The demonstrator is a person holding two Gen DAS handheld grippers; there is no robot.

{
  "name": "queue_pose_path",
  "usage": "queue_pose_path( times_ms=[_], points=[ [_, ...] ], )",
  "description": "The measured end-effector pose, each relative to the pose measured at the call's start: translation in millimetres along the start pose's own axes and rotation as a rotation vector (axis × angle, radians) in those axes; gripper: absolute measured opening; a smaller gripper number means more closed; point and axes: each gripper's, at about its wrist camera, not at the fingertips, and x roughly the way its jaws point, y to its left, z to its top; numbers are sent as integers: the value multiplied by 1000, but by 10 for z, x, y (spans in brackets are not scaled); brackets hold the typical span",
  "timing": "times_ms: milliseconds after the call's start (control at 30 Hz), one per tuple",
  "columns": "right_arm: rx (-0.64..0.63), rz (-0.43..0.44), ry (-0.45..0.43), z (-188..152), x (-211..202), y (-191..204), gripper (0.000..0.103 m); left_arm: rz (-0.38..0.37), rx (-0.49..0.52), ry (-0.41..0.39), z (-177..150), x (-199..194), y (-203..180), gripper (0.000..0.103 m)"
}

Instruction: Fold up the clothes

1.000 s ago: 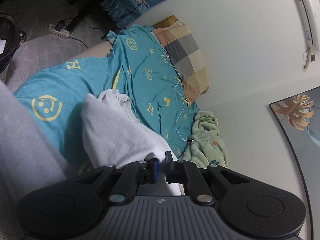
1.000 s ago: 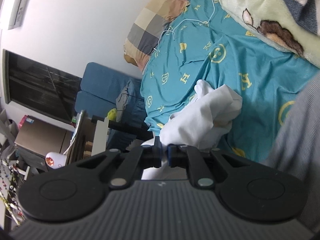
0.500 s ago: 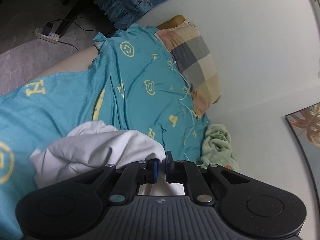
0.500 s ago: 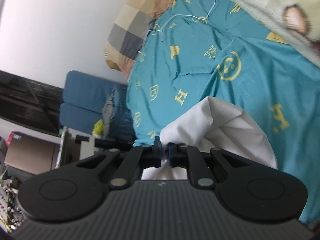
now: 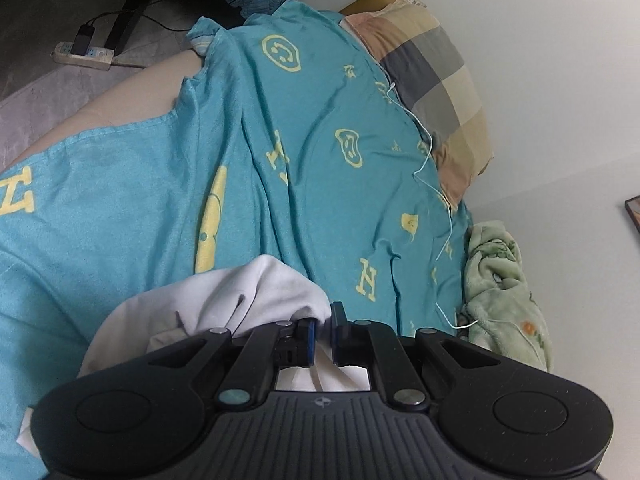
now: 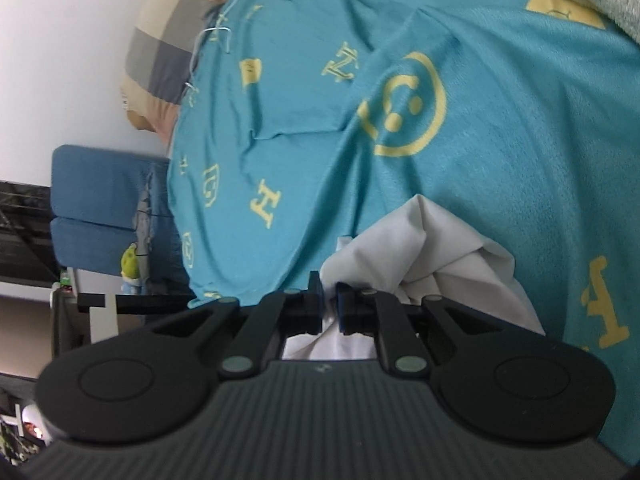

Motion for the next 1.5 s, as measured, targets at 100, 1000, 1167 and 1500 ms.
queue_pose_path(
  times_ms=[100,1000,1167,1500],
  points=[
    [-22,4,-4,-13,-37,11,12,-5,43,-2,-33,-43,-54,17],
    [-806,-249,-177,-470,-6,484,71,313,709,-20,-609,240,-436,55],
    [-804,-280,-140,-451,179,356,70,325,697,15,-556,434,-339,56],
    [-738,-218,-178,-485,-86,444,71,307,630,-9,-717,38,-375,57]
  ],
)
